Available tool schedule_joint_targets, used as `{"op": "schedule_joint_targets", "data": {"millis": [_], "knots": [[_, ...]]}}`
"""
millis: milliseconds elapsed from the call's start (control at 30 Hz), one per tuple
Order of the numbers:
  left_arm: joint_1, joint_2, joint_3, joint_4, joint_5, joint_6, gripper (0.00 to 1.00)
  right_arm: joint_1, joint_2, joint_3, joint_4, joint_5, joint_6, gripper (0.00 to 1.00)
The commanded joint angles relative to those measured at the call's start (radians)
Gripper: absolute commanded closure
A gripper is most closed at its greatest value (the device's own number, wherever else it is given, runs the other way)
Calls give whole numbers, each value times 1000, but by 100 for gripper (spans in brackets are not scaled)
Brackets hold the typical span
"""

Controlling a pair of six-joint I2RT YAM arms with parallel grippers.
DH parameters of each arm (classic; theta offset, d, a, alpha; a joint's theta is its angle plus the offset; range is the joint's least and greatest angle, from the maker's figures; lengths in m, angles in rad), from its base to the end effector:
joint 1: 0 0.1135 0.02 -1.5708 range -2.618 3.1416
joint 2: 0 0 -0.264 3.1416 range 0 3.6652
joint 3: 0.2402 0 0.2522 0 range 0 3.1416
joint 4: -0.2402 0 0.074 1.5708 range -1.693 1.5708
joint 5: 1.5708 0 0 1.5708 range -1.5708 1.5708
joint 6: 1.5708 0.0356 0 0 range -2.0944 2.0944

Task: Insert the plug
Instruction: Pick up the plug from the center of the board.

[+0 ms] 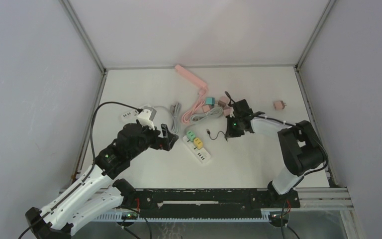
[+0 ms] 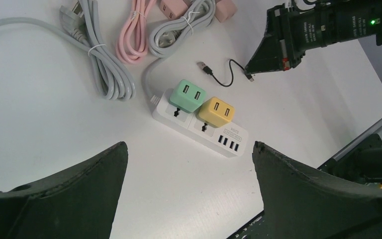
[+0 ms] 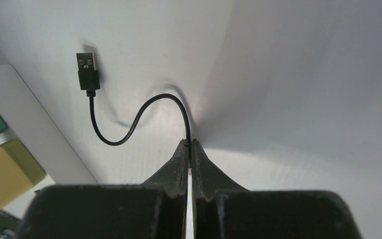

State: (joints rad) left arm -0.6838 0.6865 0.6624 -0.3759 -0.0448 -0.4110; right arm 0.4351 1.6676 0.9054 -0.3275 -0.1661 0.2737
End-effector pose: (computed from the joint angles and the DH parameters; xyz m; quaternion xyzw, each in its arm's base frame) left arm 0.1274 -0.1018 0.2922 0.1011 0.8272 -0.2716 0.4814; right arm 0.2828 0.1379 0.1538 -0.0977 0.9631 0.1579 0.1947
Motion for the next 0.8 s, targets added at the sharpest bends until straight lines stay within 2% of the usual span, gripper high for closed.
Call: {"op": "schedule_joint_targets", "data": {"millis": [0,367,533,767], "knots": [[6,-4,35,51,34,-13,2,-98,-75,-71,81,-200,104,96],[6,27,18,112,93,-69,2,-194,-157,-216,337,-486,229,100],[6,56,18,155,116,-102,2,-194,-192,-255,435,-533,286,100],[6,116,38,202,169,-98,2,-194,-280,-270,453,-546,304,100]]}}
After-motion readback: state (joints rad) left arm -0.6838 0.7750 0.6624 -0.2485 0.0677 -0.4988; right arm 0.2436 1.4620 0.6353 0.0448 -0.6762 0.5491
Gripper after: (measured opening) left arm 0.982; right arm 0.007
